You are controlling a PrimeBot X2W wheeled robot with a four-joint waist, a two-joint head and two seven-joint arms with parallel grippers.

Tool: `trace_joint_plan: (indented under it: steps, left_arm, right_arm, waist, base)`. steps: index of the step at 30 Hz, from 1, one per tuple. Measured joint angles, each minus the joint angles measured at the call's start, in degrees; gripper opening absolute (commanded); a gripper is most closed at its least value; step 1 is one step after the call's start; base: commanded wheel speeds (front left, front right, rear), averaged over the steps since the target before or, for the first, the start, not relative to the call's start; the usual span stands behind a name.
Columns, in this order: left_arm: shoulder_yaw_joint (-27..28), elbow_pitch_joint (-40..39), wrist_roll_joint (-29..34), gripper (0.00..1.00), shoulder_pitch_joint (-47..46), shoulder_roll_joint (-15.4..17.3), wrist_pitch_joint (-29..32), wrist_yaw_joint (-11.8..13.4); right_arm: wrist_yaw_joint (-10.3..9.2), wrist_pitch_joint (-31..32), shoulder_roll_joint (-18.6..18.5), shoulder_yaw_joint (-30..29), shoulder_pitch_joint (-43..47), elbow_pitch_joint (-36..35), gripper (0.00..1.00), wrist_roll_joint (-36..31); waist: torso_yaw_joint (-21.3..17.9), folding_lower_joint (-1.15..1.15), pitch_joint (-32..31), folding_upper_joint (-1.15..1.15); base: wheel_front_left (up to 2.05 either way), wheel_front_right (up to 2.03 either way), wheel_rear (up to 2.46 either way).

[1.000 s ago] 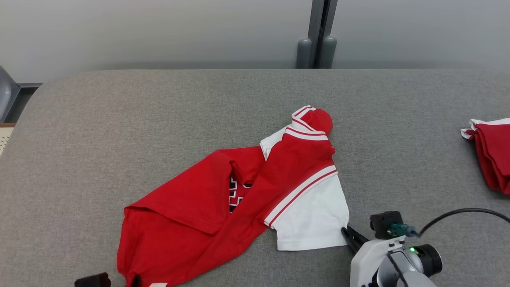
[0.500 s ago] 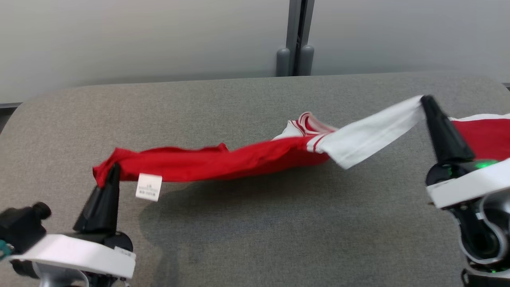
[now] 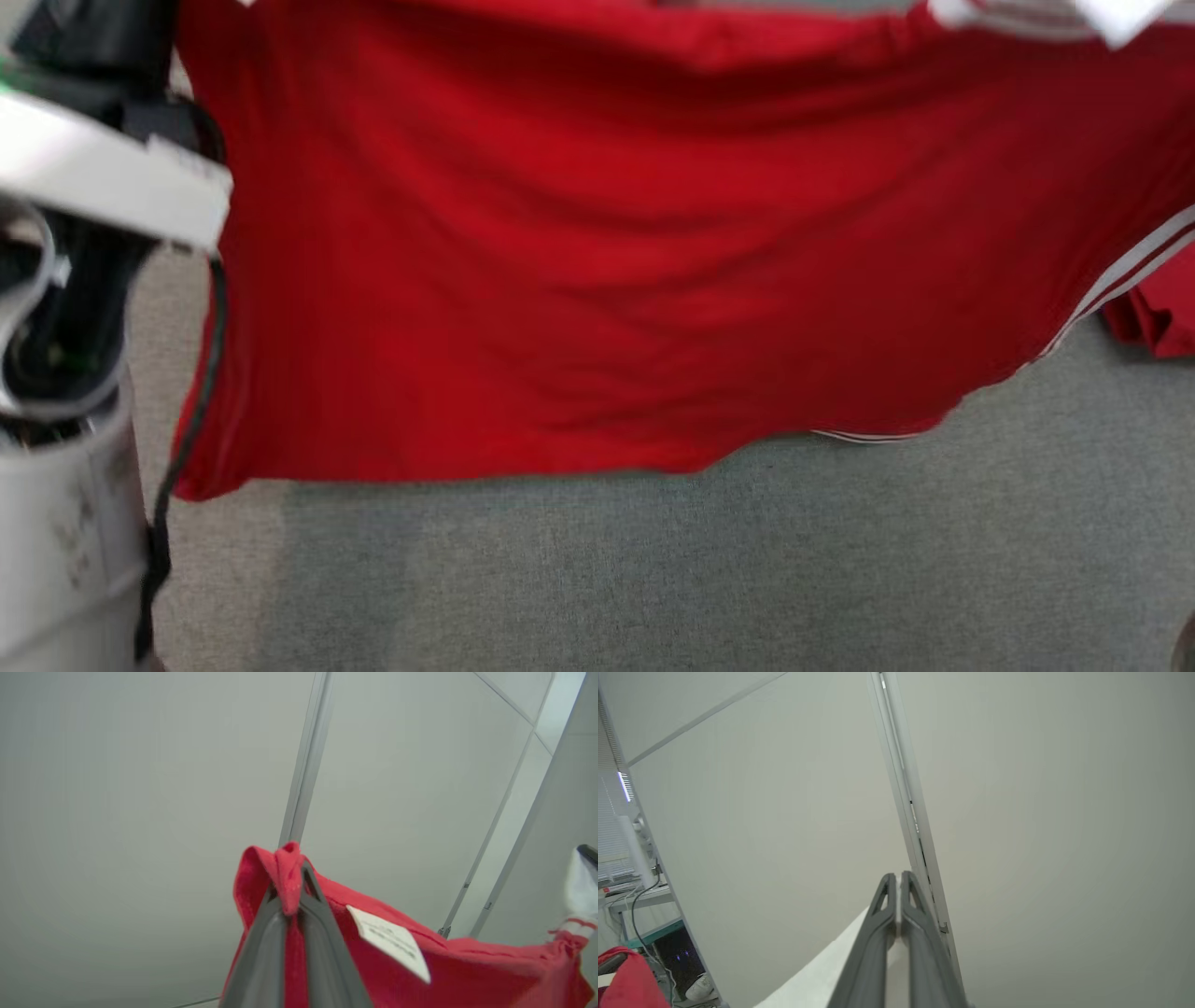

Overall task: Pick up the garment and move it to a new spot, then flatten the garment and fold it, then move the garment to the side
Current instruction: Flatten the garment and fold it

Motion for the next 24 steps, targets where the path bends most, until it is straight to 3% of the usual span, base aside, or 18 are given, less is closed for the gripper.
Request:
trace_joint_plan:
  steps: [7, 14, 19, 24]
  left_arm:
    - [-1.9, 21.5, 6.7, 0.00, -22.9, 1.9, -4.9, -0.5]
    - [-2.4, 45.3, 14.8, 0.00, -42.7, 4.4, -24.6, -1.0]
    - [-3.2, 56.6, 16.6, 0.00, -47.5, 5.0, -33.1, -2.1]
    - [-3.4, 65.9, 15.6, 0.00, -43.0, 4.9, -38.7, -4.6]
  right_arm:
    - [0.00, -3.0, 1.5, 1.3, -21.3, 17.0, 0.00, -8.9]
    - [0.00, -17.7, 5.4, -0.7, -42.5, 37.7, 0.00, -15.2]
    - [0.07, -22.9, 6.1, 1.1, -45.7, 46.8, 0.00, -15.2]
    - [0.07, -27.1, 6.6, 5.1, -36.5, 50.6, 0.00, -11.0]
  waist:
    - [-0.7, 0.00, 9.2, 0.01]
    - [-2.8, 0.00, 17.4, 0.02]
    - [-5.4, 0.00, 19.7, 0.00]
    - [-5.7, 0.00, 19.6, 0.00]
  base:
    - [0.00, 0.00, 0.00]
    - [0.00, 0.00, 0.00]
    - [0.00, 0.00, 0.00]
    - [0.00, 0.00, 0.00]
